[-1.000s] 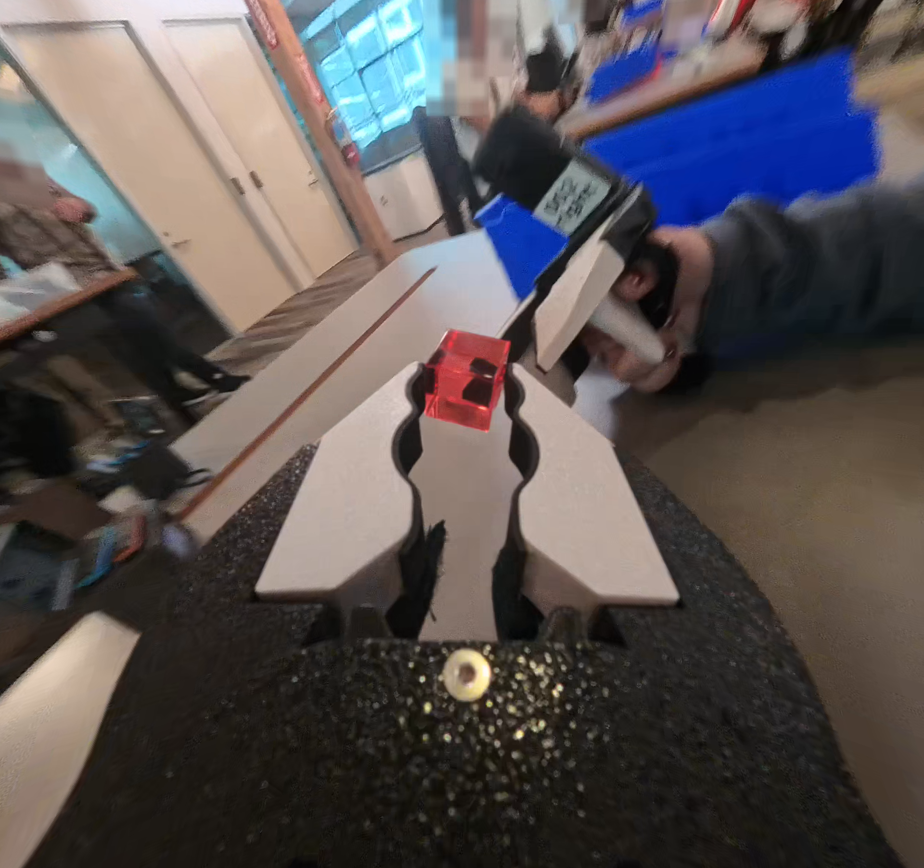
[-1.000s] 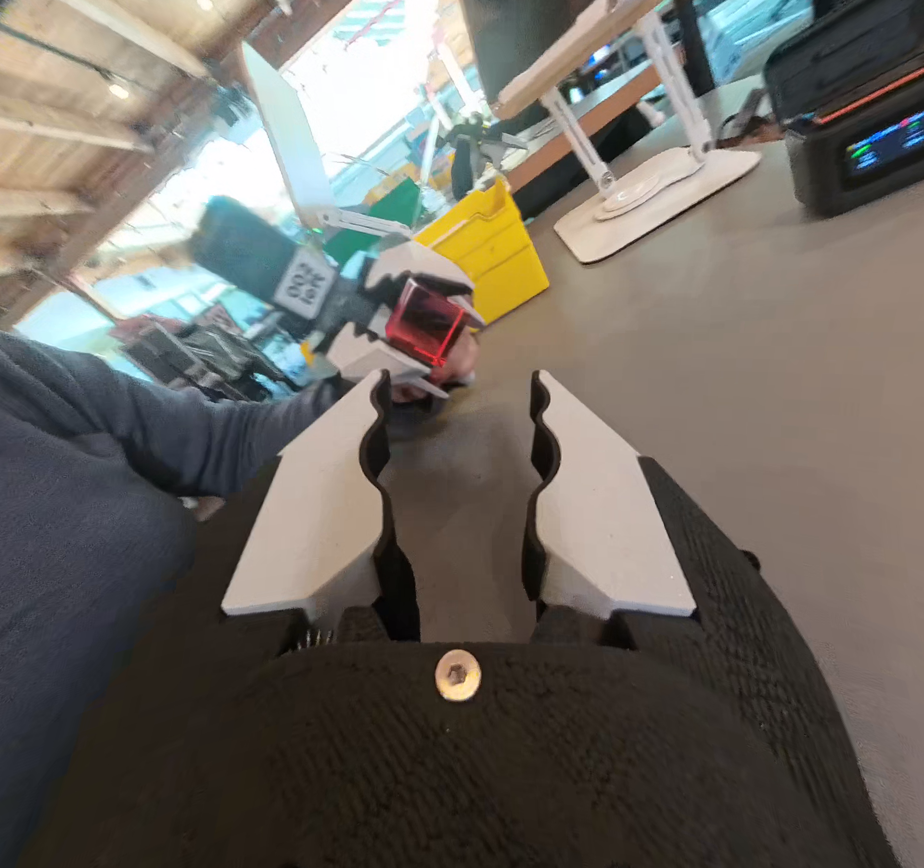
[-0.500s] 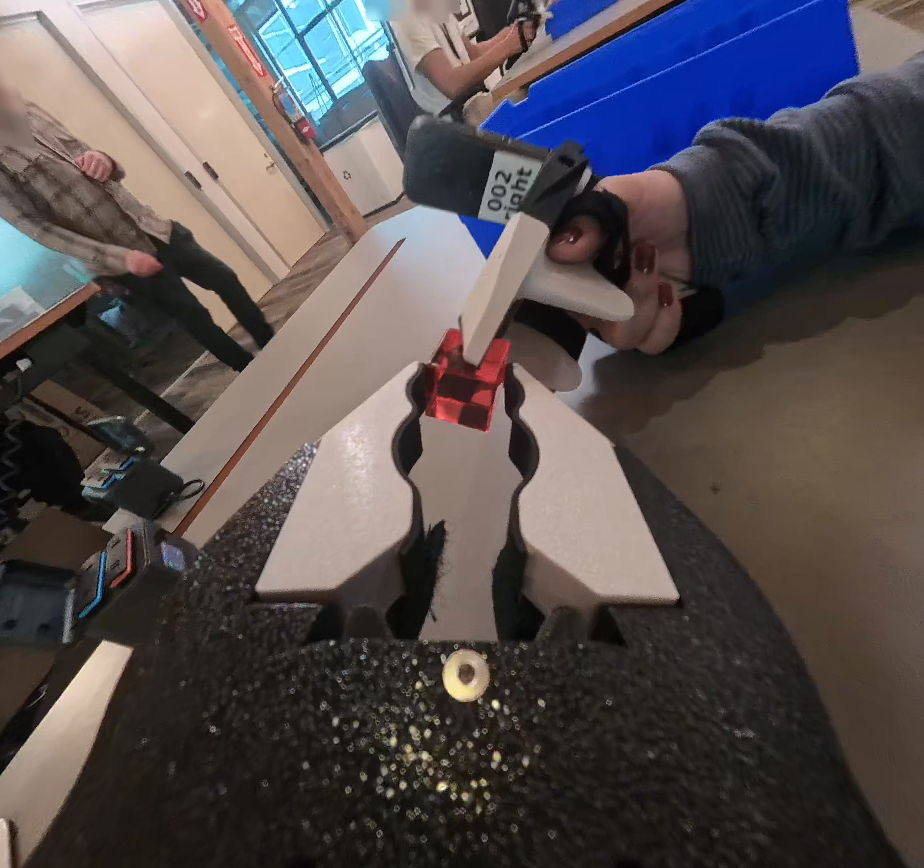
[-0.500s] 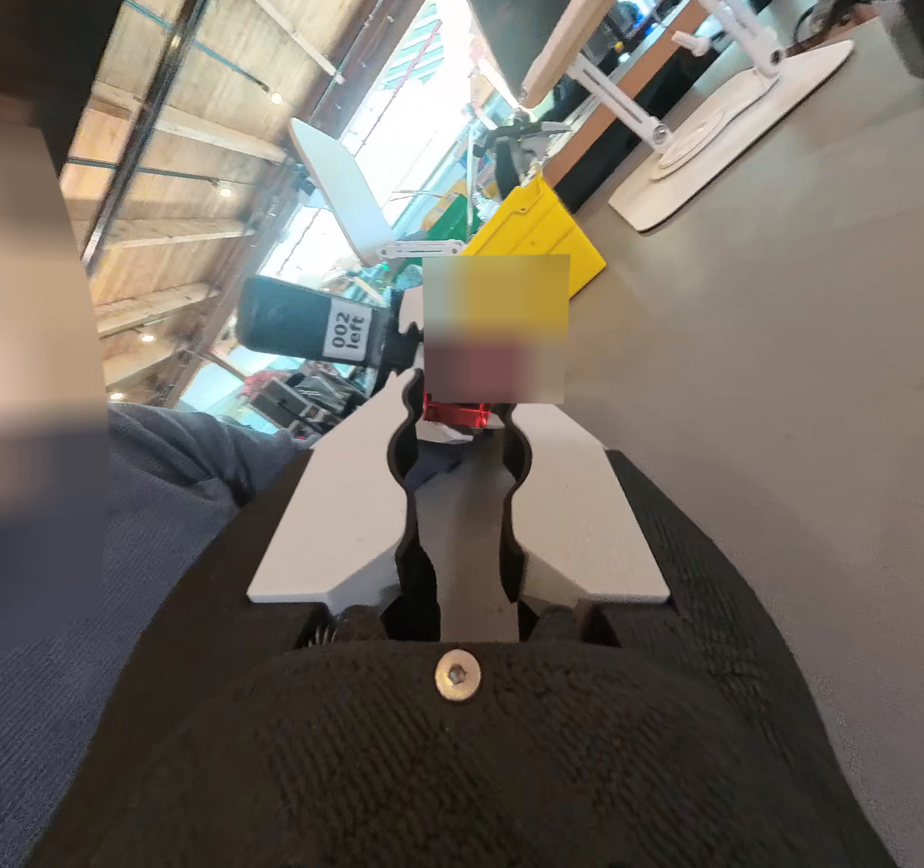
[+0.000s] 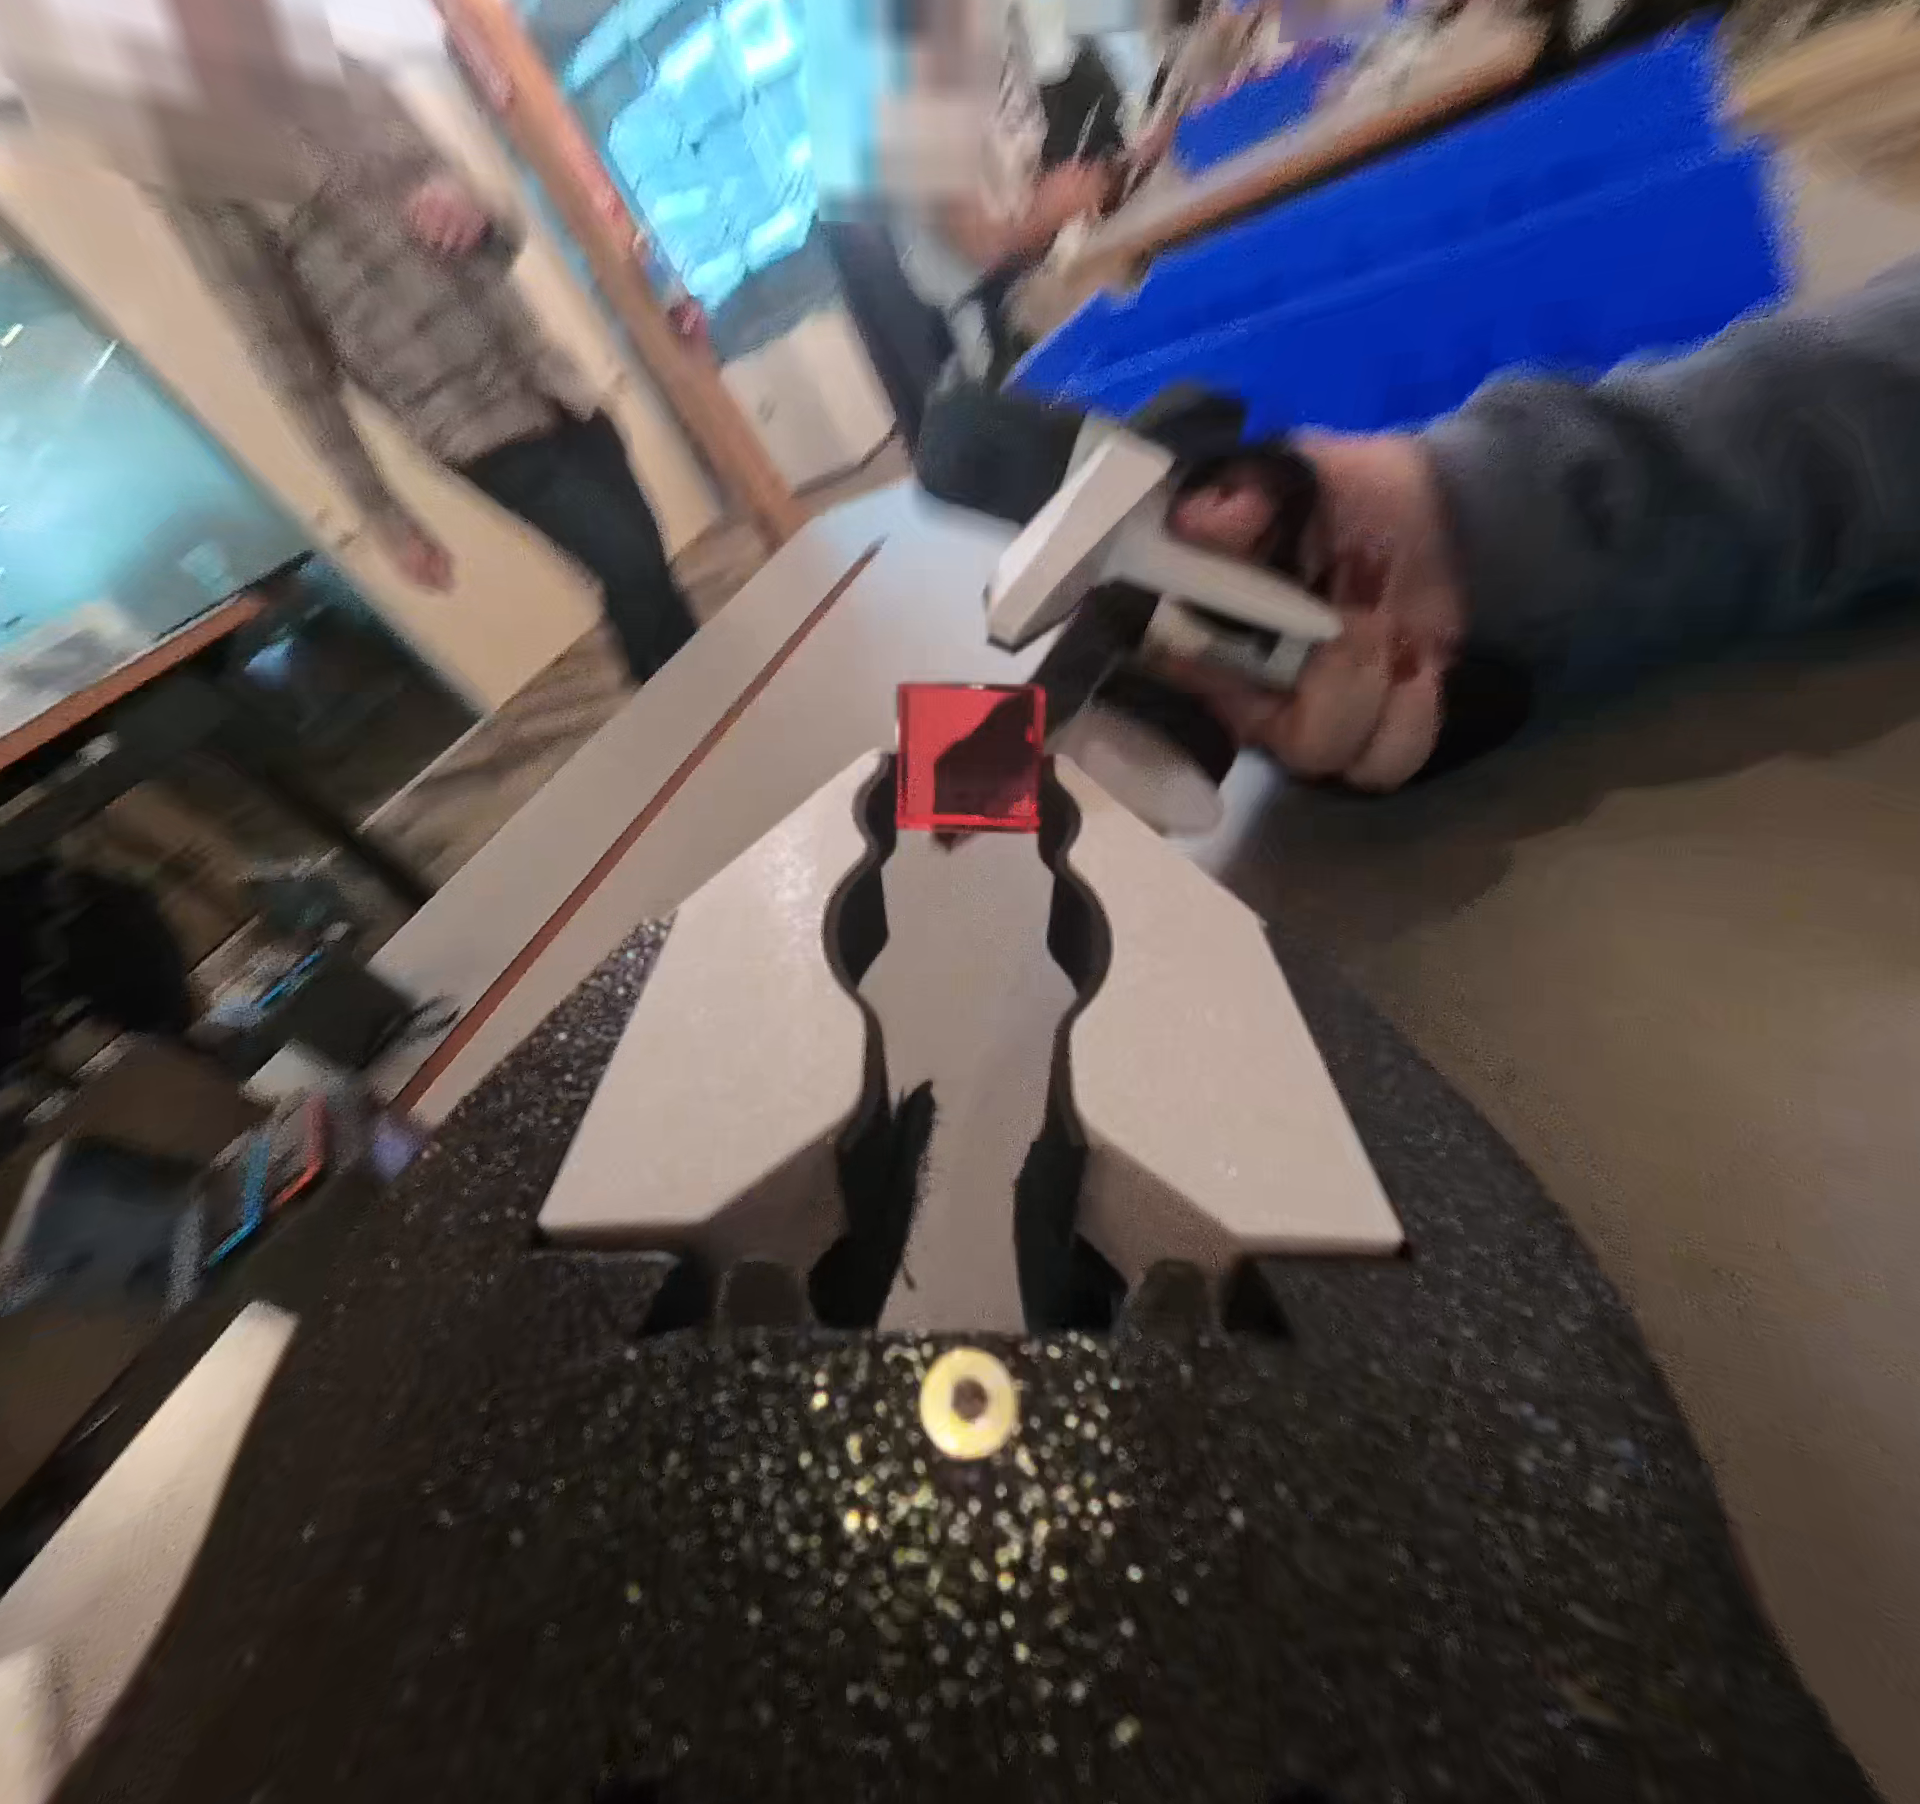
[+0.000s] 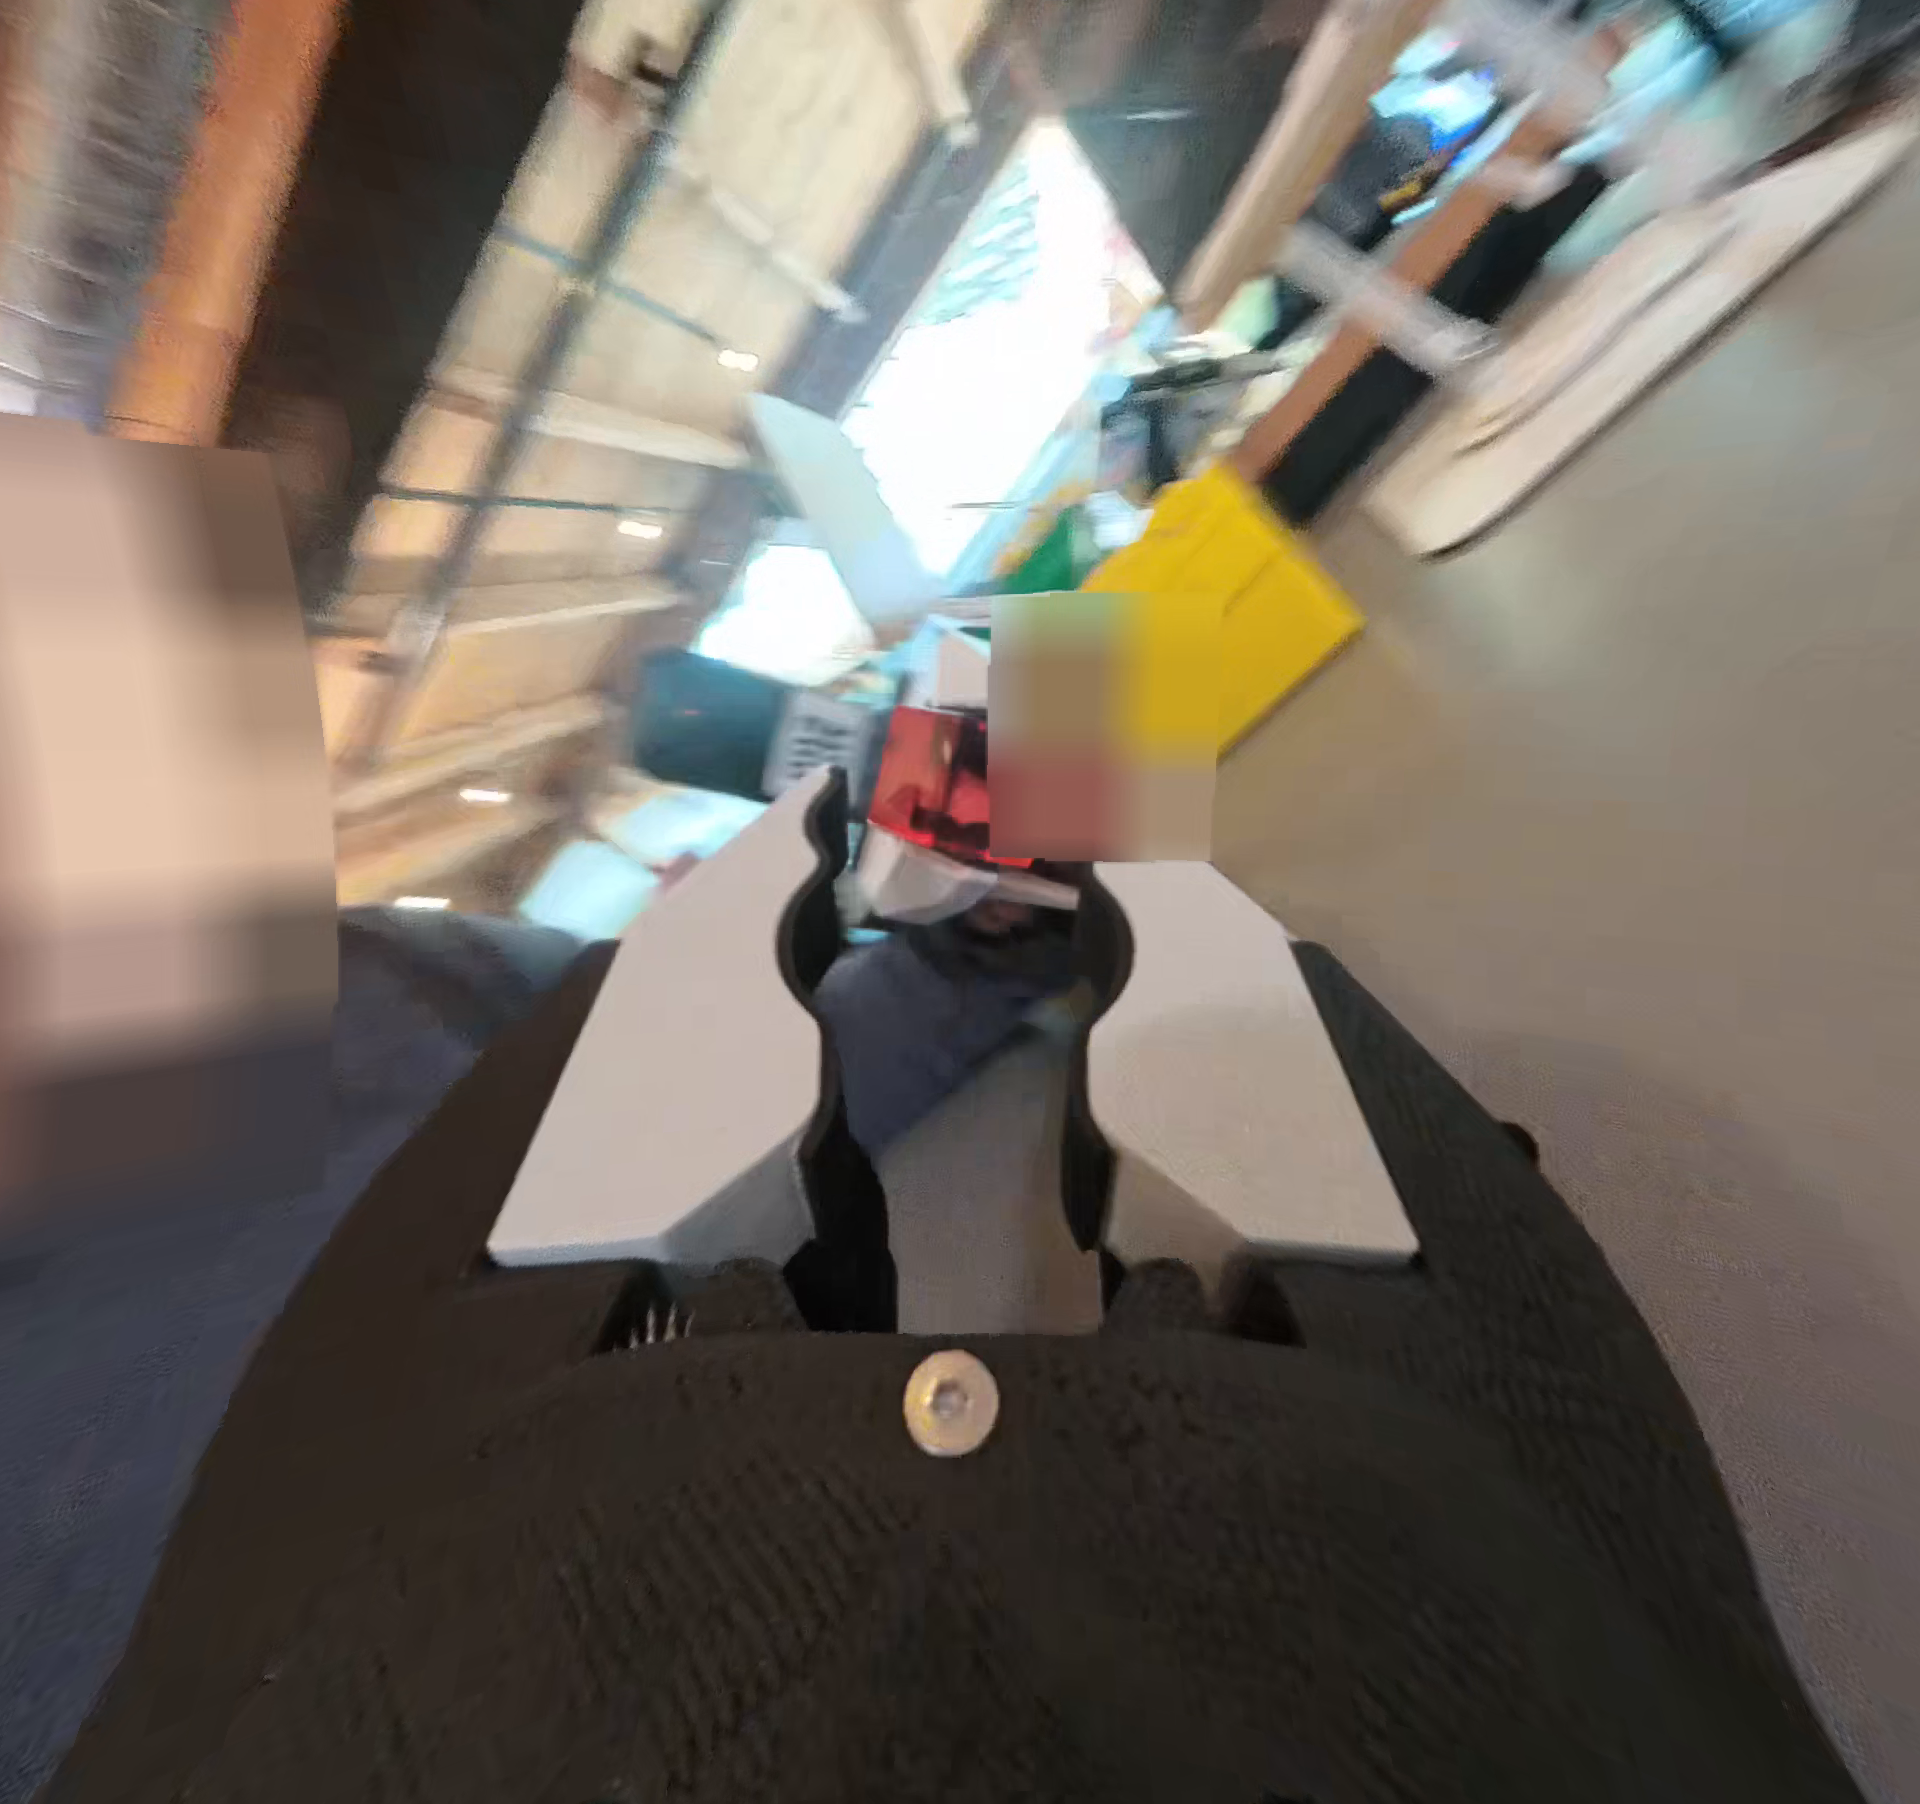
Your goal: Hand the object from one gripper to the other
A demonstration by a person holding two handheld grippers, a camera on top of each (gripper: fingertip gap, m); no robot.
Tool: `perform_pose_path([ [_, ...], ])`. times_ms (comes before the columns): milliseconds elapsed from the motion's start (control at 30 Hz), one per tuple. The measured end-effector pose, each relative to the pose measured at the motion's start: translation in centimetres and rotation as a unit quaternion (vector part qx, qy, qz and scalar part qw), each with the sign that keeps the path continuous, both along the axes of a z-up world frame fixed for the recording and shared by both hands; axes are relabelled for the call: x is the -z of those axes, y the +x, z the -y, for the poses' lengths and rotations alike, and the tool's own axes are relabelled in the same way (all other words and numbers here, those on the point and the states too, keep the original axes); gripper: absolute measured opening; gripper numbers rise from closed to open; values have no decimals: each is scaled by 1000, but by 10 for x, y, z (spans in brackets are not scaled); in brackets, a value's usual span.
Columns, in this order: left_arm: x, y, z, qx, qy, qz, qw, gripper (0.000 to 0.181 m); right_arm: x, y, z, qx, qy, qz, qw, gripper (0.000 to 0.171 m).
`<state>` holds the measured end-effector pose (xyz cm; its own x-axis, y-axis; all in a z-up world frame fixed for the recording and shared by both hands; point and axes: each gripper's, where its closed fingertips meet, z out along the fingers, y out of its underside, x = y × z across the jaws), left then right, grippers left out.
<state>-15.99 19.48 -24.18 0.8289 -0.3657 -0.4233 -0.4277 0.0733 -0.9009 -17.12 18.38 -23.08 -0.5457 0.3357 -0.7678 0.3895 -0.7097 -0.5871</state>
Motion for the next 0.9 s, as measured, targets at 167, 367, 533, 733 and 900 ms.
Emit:
perform_pose_path([
  [167, 37, -25, -14, -112, -66, -152, 980, 25, 48, -14, -24, 132, 306, 81, 939, 47],
  [367, 48, -18, -13, -92, -66, -207, 972, 25, 53, -17, -12, 111, 298, 88, 944, 25],
  [533, 20, 4, 0, -9, 21, -132, 991, 25, 30, -4, 2, 15, 121, 59, 991, 24],
  [733, 1, 14, 7, 39, 38, -47, 997, 24, 8, 7, 11, -53, -3, 25, 998, 25],
  [900, -17, -3, -1, 38, -16, 177, 983, 25, -4, -1, -10, 67, 90, -37, 993, 55],
])
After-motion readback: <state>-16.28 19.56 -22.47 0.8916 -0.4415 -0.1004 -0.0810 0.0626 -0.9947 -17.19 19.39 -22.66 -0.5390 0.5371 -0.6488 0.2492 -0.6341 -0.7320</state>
